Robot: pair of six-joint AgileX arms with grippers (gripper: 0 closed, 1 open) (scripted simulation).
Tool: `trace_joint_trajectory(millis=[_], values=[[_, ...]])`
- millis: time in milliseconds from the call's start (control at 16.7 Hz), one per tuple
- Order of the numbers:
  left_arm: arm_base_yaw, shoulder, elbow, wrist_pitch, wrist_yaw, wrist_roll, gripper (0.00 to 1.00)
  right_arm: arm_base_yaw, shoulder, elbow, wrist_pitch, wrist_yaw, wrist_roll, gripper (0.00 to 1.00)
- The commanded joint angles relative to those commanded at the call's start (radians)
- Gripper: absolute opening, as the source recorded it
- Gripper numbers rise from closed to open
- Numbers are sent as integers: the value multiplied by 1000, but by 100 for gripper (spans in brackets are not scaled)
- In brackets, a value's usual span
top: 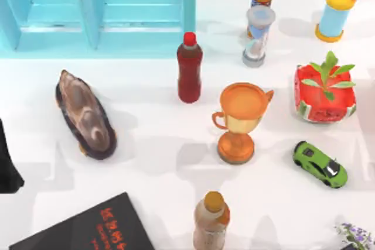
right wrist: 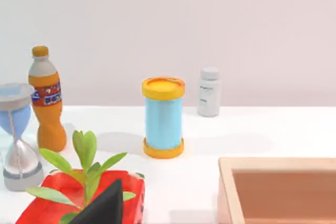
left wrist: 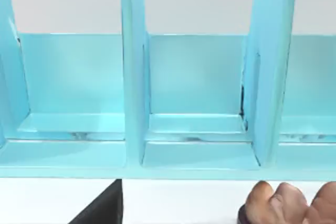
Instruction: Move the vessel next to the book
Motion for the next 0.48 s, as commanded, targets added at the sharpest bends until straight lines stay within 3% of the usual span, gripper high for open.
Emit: trace_joint_trajectory(millis=[240, 480], values=[[-1, 25, 20, -14, -2, 21, 100, 0, 0, 0, 0, 0, 0, 100], [-4, 191, 154, -106, -12, 171, 100, 0, 0, 0, 0, 0, 0, 100]])
